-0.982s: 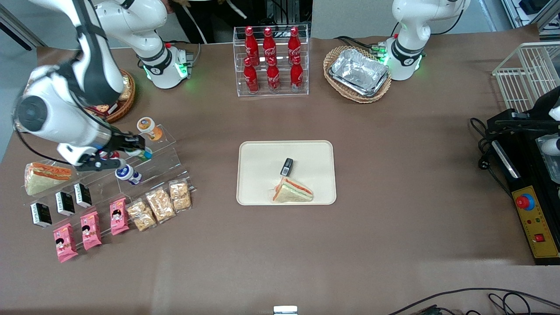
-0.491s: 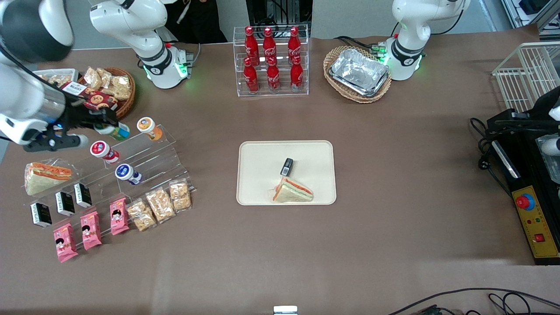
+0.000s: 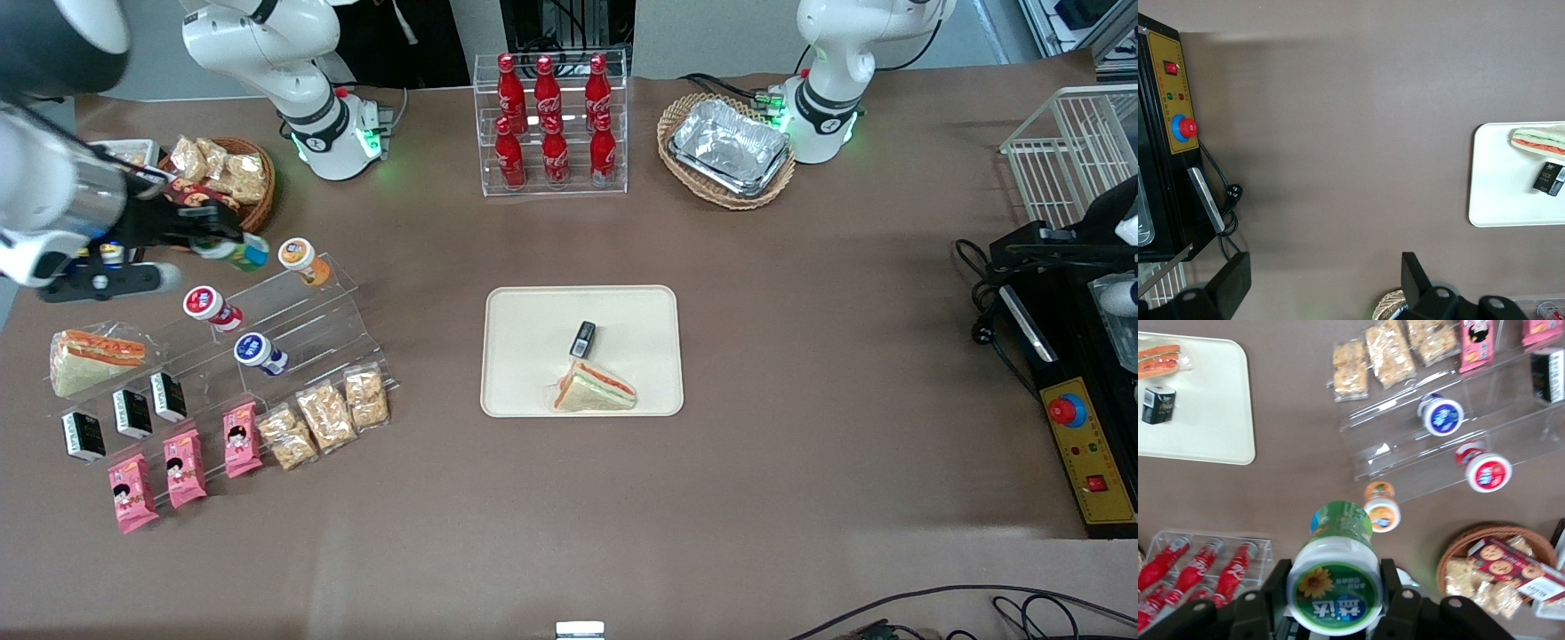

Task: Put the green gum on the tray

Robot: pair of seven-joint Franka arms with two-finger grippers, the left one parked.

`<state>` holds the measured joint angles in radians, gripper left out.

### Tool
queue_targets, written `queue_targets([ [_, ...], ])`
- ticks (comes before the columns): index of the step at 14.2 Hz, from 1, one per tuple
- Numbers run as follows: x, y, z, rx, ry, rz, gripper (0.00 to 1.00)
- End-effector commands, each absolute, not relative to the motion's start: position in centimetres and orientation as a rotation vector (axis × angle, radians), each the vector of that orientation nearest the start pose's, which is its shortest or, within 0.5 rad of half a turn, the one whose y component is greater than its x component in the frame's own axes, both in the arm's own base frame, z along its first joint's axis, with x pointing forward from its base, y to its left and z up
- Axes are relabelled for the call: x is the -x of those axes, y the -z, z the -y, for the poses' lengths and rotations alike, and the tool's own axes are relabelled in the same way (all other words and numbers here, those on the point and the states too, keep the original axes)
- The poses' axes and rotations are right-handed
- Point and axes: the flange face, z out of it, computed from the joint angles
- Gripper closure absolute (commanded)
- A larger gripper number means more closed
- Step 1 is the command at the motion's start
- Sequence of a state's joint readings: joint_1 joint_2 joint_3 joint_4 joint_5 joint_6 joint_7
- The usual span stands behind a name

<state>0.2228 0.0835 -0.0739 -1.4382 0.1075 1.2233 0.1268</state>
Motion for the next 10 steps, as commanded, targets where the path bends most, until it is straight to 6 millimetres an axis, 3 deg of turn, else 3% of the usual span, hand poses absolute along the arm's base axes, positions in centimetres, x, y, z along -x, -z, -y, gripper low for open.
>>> queue_targets([
  [1,-51.6,-61.8,-19.0,3.078,-0.493,-0.04,0.81],
  [2,-51.2,-61.3,-21.4,3.071,-0.469,-0.081,0.81],
  [5,-49.5,-56.5,-27.7,3.092,-0.442,-0.186,0.81],
  [8,-47.0,-51.7,-32.9,3.107,-0.401,-0.253,0.81],
  [10,-45.6,-47.7,-35.3,3.101,-0.346,-0.258,0.81],
])
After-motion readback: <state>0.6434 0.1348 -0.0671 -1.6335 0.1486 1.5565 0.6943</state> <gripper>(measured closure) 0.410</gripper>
